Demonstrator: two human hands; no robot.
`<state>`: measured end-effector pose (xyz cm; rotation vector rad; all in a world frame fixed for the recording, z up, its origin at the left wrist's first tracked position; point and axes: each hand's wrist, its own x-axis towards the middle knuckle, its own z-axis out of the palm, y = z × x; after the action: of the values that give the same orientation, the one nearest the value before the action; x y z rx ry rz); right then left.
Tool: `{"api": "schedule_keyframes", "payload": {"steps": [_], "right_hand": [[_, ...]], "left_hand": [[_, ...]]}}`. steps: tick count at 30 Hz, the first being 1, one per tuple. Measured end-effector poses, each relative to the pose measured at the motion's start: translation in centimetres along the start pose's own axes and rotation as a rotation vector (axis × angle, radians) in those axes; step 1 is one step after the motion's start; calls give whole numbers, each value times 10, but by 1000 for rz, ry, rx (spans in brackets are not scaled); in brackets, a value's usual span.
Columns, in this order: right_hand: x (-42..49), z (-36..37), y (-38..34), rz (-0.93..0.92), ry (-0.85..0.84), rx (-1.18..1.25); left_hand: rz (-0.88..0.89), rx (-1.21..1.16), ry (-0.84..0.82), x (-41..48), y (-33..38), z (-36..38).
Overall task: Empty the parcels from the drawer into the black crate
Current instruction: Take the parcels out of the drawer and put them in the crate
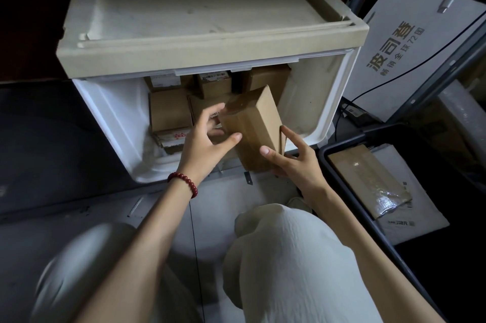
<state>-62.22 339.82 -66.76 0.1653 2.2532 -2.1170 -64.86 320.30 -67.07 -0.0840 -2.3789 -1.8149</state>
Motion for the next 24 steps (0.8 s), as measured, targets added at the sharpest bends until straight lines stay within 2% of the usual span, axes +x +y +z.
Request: {"api": "schedule_keyframes", "payload": {"steps": [5,8,13,18,22,24], "right_hand": [[1,1,3,42,-34,50],[3,2,7,59,-48,89],[2,-4,15,117,-43,120],[-2,-27,15,147,22,78],[-9,-59,13,148,139,116],[-15,-71,12,161,154,132]], "left_hand": [[-16,2,-49,0,6,3],[-41,27,-163,-3,10,11],[-39,-82,-313,-12,19,25],[-25,-26,-263,-19,27,42],[-211,-39,-193,-14,38,59],[-233,-48,-260,-10,46,75]]}}
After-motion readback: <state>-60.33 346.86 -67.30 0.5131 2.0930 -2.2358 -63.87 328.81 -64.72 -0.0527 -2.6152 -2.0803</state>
